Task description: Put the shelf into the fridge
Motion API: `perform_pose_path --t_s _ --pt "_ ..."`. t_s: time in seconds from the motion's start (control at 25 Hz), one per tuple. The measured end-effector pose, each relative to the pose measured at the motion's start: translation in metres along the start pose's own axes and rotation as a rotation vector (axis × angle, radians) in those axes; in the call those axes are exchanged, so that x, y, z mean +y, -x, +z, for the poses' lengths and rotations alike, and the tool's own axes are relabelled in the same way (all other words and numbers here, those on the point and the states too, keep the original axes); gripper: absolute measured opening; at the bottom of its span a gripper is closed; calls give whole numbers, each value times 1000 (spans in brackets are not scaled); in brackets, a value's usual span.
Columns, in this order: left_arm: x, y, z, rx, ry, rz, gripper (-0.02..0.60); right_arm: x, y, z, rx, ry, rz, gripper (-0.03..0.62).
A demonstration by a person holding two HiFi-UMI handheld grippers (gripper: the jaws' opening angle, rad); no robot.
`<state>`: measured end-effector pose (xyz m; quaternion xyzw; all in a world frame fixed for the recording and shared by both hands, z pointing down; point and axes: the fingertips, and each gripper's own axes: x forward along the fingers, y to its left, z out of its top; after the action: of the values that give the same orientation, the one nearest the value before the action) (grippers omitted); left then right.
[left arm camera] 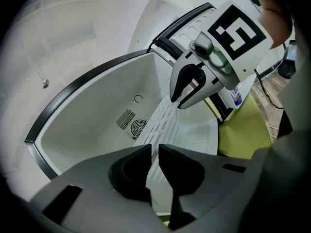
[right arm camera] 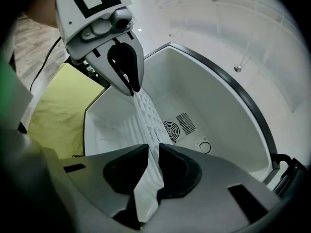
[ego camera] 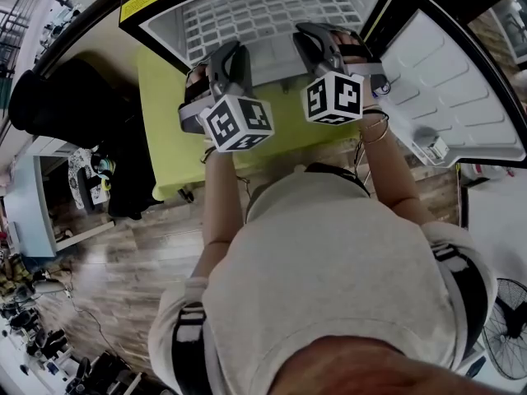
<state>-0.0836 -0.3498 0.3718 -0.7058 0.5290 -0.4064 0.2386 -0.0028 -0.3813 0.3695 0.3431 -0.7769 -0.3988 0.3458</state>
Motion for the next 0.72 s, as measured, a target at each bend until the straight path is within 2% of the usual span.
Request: perform_pose_path --t_s 0.36,0.72 --pt "-1 -3 -1 18 6 -13 48 1 -3 -1 -1 -2 29 72" --pt "2 -14 -6 49 10 6 46 1 -15 -2 -12 -7 26 74"
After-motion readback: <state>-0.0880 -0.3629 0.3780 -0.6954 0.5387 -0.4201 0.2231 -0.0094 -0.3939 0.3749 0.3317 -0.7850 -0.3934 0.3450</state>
